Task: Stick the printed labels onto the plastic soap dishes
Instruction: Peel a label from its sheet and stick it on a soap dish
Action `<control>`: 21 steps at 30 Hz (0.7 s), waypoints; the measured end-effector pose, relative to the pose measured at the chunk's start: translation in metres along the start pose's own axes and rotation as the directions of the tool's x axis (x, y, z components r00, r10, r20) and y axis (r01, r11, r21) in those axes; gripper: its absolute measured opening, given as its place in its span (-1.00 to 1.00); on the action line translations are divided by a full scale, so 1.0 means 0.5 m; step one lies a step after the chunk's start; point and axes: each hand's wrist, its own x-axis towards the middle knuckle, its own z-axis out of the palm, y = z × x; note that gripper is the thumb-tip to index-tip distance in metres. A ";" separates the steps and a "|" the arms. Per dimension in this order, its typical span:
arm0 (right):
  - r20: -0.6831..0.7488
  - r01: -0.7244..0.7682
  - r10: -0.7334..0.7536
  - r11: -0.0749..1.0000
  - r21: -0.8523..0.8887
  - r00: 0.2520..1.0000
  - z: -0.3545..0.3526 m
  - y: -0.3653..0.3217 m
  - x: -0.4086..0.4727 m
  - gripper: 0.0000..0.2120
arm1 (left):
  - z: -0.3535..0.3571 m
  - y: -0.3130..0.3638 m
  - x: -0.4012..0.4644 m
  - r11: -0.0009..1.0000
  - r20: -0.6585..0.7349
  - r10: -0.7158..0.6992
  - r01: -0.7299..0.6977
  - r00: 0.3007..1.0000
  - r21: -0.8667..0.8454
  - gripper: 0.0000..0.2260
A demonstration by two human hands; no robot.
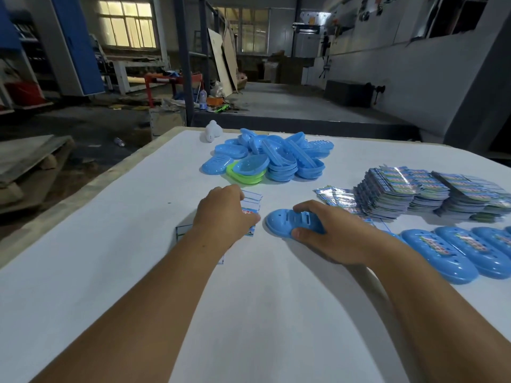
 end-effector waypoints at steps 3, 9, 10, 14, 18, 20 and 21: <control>-0.008 0.004 -0.004 1.000 0.000 1.000 0.000 -0.004 -0.002 -0.49 | -0.002 -0.003 0.002 0.986 0.015 -0.039 0.041 0.999 -0.160 -0.41; -0.064 0.009 -0.007 0.999 0.034 0.998 0.002 -0.008 -0.005 -0.49 | -0.005 -0.001 0.008 0.782 0.091 -0.142 0.168 0.986 -0.600 -0.47; -0.098 0.009 -0.003 0.998 0.059 0.995 0.002 -0.008 -0.004 -0.48 | -0.006 0.002 0.009 0.734 0.105 -0.138 0.173 0.985 -0.657 -0.55; -0.304 0.085 0.028 0.933 0.351 0.952 0.002 -0.020 0.005 -0.51 | -0.005 0.022 0.007 0.603 0.145 -0.051 0.146 0.988 -0.784 -0.74; -0.220 0.126 0.065 0.651 0.749 0.973 -0.001 -0.039 0.009 -0.52 | 0.003 0.047 -0.009 0.420 0.171 0.129 0.102 0.977 -0.902 -0.77; -0.214 0.128 0.060 0.634 0.763 0.975 -0.001 -0.044 0.008 -0.57 | 0.005 0.054 -0.014 0.404 0.163 0.144 0.093 0.976 -0.910 -0.80; -0.224 0.128 0.078 0.621 0.773 0.972 -0.002 -0.044 0.009 -0.60 | 0.005 0.056 -0.014 0.419 0.154 0.137 0.084 0.979 -0.904 -0.82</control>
